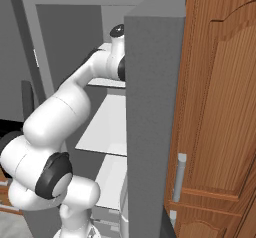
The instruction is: Open the fridge, remove the banana, corn, and chicken drumstick, and place them on any counter.
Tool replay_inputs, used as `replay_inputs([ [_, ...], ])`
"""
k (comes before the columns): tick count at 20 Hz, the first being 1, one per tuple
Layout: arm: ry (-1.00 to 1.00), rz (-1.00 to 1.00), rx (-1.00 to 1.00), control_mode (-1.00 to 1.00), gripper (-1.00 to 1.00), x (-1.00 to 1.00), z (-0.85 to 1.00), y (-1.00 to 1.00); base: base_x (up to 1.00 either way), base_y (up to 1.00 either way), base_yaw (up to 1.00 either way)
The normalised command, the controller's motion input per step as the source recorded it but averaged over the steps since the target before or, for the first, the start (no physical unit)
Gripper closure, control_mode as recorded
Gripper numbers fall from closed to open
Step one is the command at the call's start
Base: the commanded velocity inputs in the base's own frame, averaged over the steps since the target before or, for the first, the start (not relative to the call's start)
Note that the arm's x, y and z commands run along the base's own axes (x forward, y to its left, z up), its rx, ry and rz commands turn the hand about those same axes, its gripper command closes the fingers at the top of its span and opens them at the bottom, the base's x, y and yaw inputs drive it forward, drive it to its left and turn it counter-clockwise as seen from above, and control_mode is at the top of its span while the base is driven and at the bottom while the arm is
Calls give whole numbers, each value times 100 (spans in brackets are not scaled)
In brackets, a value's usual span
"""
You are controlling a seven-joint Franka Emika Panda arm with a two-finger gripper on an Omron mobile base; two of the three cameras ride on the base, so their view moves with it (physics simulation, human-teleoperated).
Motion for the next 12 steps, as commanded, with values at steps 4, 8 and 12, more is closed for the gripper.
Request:
replay_inputs([
  [4,4,0,2,-100,100,0,-38,-1,0,0,0],
  [8,2,0,0,-100,100,0,-27,0,0,0,0],
  [12,0,0,-10,-100,100,-1,-30,0,0,0,0],
])
